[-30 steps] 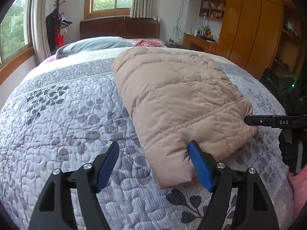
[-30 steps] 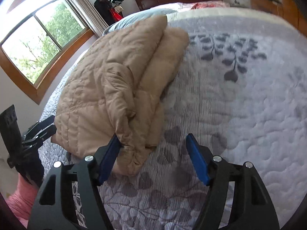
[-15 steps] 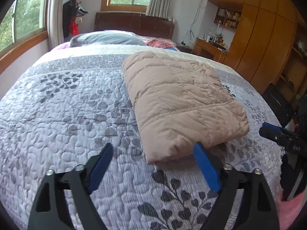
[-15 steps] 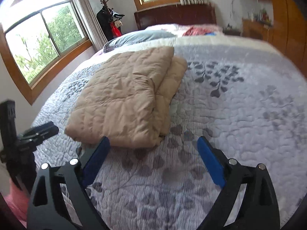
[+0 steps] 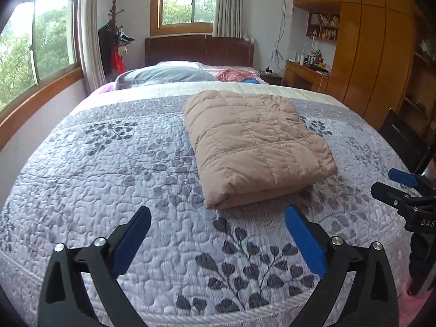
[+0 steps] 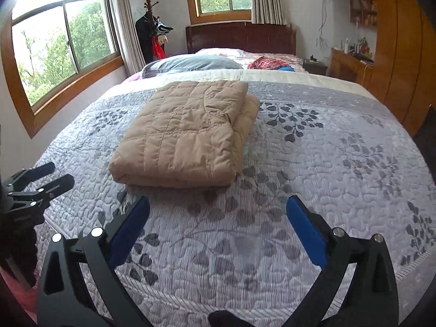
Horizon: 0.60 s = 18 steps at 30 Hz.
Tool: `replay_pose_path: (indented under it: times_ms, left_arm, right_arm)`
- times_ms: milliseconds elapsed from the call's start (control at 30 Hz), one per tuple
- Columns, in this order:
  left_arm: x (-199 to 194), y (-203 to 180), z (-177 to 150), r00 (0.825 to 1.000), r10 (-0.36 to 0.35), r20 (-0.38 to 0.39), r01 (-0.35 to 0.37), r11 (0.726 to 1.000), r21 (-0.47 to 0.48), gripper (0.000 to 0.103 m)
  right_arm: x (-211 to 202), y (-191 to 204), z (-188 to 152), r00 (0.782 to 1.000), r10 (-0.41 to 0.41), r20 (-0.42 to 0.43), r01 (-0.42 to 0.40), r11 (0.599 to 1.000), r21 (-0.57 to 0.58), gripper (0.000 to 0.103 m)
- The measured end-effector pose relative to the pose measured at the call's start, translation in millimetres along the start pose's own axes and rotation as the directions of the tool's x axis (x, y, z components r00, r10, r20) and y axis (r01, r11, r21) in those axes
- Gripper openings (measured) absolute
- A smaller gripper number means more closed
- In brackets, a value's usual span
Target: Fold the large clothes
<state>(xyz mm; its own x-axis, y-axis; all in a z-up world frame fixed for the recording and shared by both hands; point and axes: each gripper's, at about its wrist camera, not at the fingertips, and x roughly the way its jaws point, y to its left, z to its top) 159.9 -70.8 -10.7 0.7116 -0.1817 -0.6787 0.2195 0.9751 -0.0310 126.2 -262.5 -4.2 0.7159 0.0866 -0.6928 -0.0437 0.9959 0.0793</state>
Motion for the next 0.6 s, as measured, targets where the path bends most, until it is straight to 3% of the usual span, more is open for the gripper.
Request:
replay_pose_path:
  times_ms: [400, 600]
  left_arm:
    - [-39.6, -0.1, -13.6, 0.996, 0.081, 0.045, -0.082, 0.997, 0.002, 0.099]
    - [-48.4, -0.7, -18.4, 0.995, 0.082, 0.052, -0.082, 0.997, 0.006, 0.099]
  right_arm:
    - [-26.4, 9.3, -12.3, 1.0, -0.013, 0.027, 0.013, 1.0, -0.004, 0.1]
    - [-27.9, 13.5, -16.1, 1.0, -0.005, 0.016, 0.005, 1.0, -0.003, 0.1]
